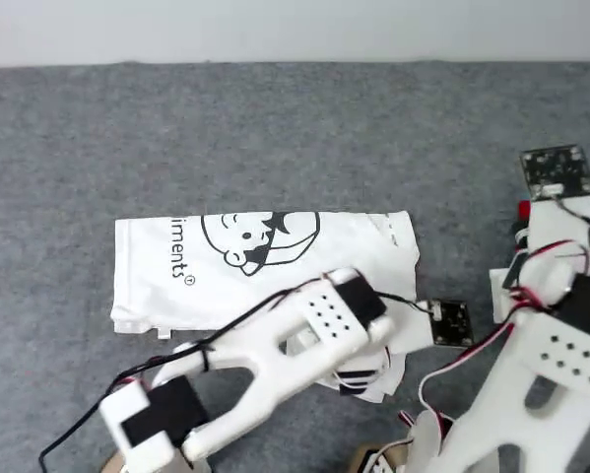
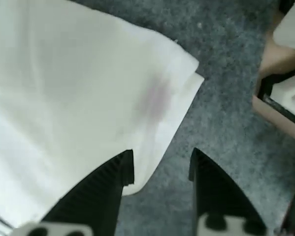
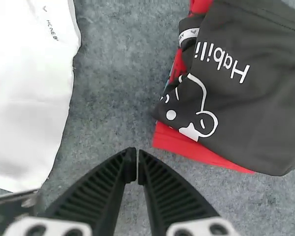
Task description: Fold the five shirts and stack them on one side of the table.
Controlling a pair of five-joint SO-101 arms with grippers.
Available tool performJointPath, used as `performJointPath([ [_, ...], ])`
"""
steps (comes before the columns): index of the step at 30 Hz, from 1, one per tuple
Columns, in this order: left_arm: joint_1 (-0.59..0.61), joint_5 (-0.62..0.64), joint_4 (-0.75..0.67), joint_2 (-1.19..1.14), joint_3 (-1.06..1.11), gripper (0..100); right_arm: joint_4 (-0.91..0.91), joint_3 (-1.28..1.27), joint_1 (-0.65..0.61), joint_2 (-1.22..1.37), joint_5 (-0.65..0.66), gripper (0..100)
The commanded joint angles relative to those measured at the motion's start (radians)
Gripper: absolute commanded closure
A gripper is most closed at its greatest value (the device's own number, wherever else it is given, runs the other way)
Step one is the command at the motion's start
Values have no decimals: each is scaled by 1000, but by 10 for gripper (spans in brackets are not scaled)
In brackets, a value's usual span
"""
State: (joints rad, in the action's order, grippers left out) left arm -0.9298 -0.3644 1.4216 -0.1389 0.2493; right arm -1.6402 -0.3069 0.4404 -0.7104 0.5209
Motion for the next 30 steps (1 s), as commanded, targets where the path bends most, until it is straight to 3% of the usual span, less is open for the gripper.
performJointPath([
  [1, -8, 11, -57, -40, -12, 807, 38, -17, 10, -51, -2, 984],
  [7, -3, 17, -112, -160, -10, 809, 62, -32, 10, -73, -2, 984],
  [14, -3, 114, -146, -226, -47, 817, 61, -32, 10, -73, -2, 984],
  [18, -5, 121, -169, -239, -48, 915, 61, -31, 10, -73, -2, 984],
  [21, -8, 120, -175, -229, -50, 981, 61, -31, 10, -73, -2, 984],
  [30, 0, 80, -150, -68, -56, 985, 61, -31, 10, -73, -2, 984],
])
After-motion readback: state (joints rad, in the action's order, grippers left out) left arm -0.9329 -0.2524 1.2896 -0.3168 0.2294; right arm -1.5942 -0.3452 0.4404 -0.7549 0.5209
